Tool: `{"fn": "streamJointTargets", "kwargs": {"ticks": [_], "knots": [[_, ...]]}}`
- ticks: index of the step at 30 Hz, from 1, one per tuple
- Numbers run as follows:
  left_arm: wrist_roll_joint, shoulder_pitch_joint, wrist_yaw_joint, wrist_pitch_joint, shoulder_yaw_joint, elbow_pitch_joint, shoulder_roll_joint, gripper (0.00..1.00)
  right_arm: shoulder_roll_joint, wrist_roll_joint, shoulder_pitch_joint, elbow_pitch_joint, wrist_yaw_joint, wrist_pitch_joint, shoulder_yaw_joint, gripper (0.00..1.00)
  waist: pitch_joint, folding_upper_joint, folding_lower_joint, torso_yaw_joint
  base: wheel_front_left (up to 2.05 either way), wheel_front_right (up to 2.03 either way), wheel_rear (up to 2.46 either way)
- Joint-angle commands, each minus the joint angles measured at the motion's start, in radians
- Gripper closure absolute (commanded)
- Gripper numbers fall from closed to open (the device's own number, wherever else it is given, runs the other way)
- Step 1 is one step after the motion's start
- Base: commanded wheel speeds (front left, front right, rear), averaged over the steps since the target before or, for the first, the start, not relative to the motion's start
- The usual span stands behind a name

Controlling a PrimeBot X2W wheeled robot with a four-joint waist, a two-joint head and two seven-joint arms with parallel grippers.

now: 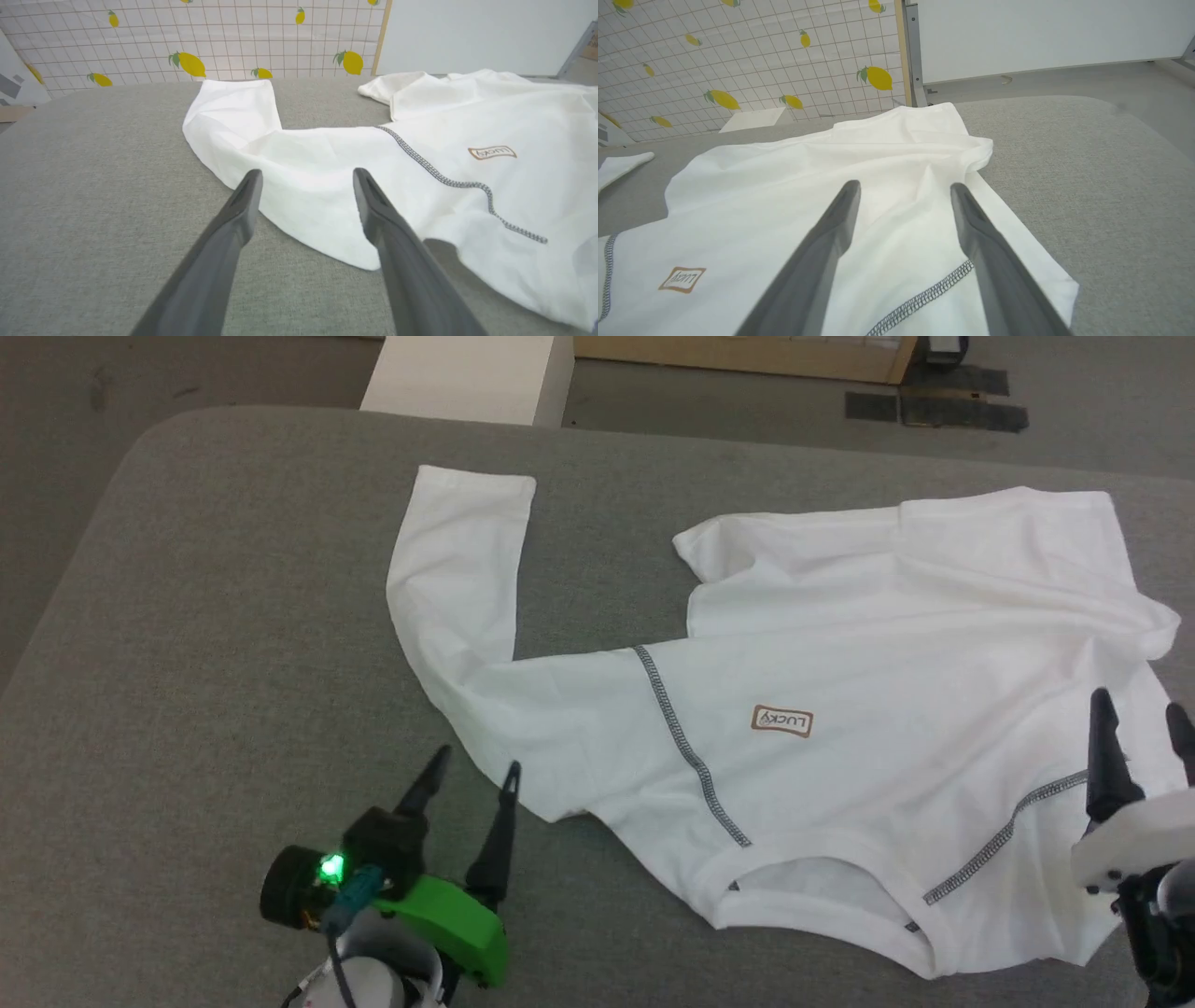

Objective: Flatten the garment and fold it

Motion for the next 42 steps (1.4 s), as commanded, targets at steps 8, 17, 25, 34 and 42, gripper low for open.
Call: {"fn": "streamJointTargets", "kwargs": {"ticks": [8, 17, 25, 34, 42], "knots": [[0.041, -0.029, -0.014, 0.247, -0.152, 0.046, 0.081, 0.0, 0.015, 0.068, 0.152, -0.105, -0.002, -0.027, 0.054, 0.0, -0.037, -0.0001, 0.0, -0.097, 0.0, 0.0, 0.0], [0.029, -0.084, -0.016, 0.34, -0.209, 0.024, 0.126, 0.0, 0.016, 0.103, 0.162, -0.112, -0.002, -0.04, 0.104, 0.0, -0.003, -0.0001, 0.0, -0.163, 0.0, 0.0, 0.0], [-0.053, -0.099, -0.016, 0.361, -0.282, 0.011, 0.146, 1.0, 0.016, 0.111, 0.158, -0.097, -0.002, -0.051, 0.108, 0.0, -0.004, -0.0001, 0.0, -0.181, 0.0, 0.0, 0.0], [-0.112, -0.055, 0.053, 0.291, -0.199, -0.018, 0.156, 1.0, 0.016, 0.119, 0.172, -0.088, -0.002, -0.047, 0.099, 0.0, -0.041, -0.0001, 0.0, -0.164, 0.0, 0.0, 0.0], [-0.182, 0.057, 0.183, 0.23, -0.027, -0.033, 0.208, 1.0, 0.016, 0.121, 0.225, -0.072, -0.002, 0.101, 0.125, 0.0, -0.053, -0.0001, 0.0, -0.126, 0.0, 0.0, 0.0]]}}
